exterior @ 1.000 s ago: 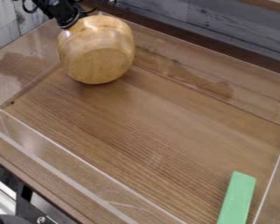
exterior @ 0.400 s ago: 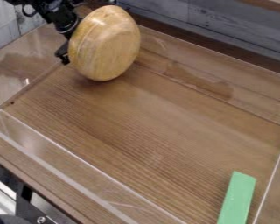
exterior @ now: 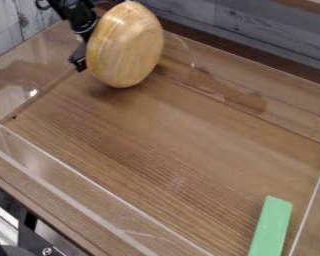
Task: Move the red object to the left side of the table
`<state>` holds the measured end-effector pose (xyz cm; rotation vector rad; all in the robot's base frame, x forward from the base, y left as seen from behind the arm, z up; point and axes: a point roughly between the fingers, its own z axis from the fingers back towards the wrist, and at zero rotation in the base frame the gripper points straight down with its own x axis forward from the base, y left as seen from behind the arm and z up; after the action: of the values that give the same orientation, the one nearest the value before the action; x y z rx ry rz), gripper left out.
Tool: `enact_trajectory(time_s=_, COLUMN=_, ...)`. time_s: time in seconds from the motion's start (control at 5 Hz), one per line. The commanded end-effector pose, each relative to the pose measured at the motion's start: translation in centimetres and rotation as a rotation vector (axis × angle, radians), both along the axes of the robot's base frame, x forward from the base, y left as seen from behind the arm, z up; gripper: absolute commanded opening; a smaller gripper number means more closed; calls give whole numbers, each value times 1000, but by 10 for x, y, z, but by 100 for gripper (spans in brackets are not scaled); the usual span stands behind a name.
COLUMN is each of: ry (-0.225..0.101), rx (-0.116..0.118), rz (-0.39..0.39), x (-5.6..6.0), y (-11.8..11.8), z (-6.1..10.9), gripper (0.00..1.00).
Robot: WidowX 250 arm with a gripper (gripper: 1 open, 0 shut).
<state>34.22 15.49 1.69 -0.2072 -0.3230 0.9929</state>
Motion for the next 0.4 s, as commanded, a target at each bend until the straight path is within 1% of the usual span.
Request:
enact_trajectory(time_s=0.0, ry=67, rx=-7, rz=81, x=-2, y=-9, z=-15, gripper=0)
enact_trajectory(time_s=0.2, ry=93, rx=-9, rz=103, x=-24, y=0, z=-13, gripper=0)
